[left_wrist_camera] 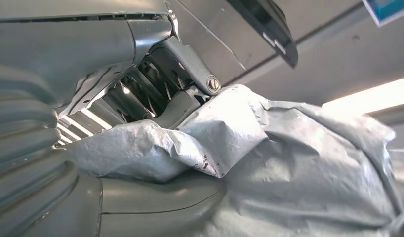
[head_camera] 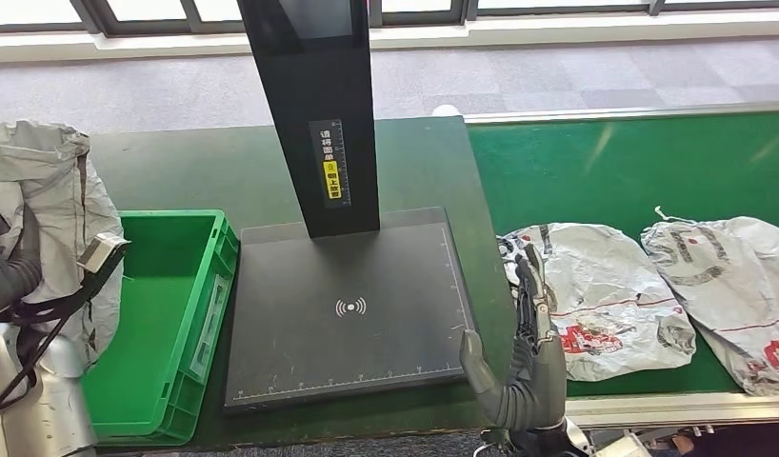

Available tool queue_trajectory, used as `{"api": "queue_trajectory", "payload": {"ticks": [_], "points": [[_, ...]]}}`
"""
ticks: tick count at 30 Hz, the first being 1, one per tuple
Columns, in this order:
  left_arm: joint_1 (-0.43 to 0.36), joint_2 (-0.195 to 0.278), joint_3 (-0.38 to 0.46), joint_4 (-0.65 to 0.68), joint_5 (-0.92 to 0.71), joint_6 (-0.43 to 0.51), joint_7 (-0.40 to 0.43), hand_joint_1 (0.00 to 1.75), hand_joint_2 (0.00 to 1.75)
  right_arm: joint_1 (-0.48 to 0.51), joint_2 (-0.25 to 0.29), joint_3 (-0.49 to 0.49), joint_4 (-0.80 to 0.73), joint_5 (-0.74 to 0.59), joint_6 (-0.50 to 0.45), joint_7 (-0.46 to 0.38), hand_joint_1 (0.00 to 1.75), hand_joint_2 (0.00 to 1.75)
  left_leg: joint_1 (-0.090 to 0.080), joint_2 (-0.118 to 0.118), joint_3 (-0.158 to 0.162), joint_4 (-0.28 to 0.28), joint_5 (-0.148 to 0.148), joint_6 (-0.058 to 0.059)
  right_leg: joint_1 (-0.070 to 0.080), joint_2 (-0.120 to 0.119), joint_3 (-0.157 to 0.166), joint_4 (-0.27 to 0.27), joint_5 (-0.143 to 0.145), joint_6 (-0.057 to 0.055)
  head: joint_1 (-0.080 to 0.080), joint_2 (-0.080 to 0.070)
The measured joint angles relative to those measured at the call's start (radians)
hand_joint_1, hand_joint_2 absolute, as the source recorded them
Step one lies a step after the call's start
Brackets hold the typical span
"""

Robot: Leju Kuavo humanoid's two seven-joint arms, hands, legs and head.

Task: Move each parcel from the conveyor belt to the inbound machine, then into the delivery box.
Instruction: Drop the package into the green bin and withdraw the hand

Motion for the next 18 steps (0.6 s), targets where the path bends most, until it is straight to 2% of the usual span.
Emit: {"api": "queue_trajectory", "payload": {"ticks": [2, 4, 6, 8, 11, 15, 18], "points": [[0.004, 0.069, -0.077, 0.044, 0.0, -0.06, 0.161, 1.75, 1.75, 0.002, 0.0, -0.002, 0.0, 0.0, 0.001, 0.0, 0.0, 1.75, 0.0, 0.0, 0.0, 0.0, 0.0, -0.001, 0.001, 0.0, -0.002, 0.0, 0.0, 0.0, 0.0, 0.0], [-0.006, 0.137, -0.215, 0.097, -0.001, -0.128, 0.361, 1.75, 1.75, 0.004, 0.0, -0.004, 0.0, 0.0, 0.003, 0.0, 0.0, 1.75, 0.001, -0.001, 0.0, 0.0, 0.001, -0.001, 0.001, -0.001, -0.002, 0.0, 0.0, 0.0, 0.0, 0.0], [-0.023, 0.188, -0.367, 0.162, -0.001, -0.177, 0.473, 1.75, 1.75, 0.005, 0.0, -0.005, -0.001, -0.001, 0.005, 0.0, 0.0, 1.75, 0.0, -0.004, 0.0, 0.0, 0.001, 0.0, 0.0, -0.003, 0.001, 0.0, 0.0, 0.0, 0.0, 0.0], [-0.034, 0.213, -0.479, 0.223, -0.001, -0.196, 0.483, 1.75, 1.75, 0.006, 0.0, -0.005, -0.001, -0.004, 0.006, 0.0, 0.0, 1.75, 0.0, -0.003, 0.0, 0.0, 0.001, 0.0, 0.0, -0.003, 0.002, 0.0, 0.001, 0.0, 0.0, 0.0], [-0.054, 0.228, -0.58, 0.303, -0.001, -0.205, 0.466, 1.75, 1.75, 0.008, 0.0, -0.006, -0.003, -0.006, 0.007, 0.0, 0.0, 1.75, 0.0, 0.002, 0.0, 0.0, 0.001, 0.0, -0.001, 0.002, 0.0, -0.001, 0.003, 0.001, 0.0, 0.0], [-0.084, 0.227, -0.663, 0.412, -0.001, -0.254, 0.438, 1.75, 1.75, 0.009, 0.0, -0.008, -0.005, -0.006, 0.009, 0.0, 0.0, 1.75, -0.001, 0.002, -0.001, 0.0, 0.001, 0.0, -0.001, 0.002, 0.0, -0.001, 0.003, 0.001, 0.0, 0.0], [-0.092, 0.223, -0.694, 0.457, -0.001, -0.26, 0.435, 1.75, 1.75, 0.009, 0.0, -0.008, -0.006, -0.006, 0.01, 0.0, 0.0, 1.75, -0.001, 0.002, -0.001, 0.0, 0.001, 0.0, -0.001, 0.003, -0.001, -0.001, 0.003, 0.001, 0.0, 0.0]]}}
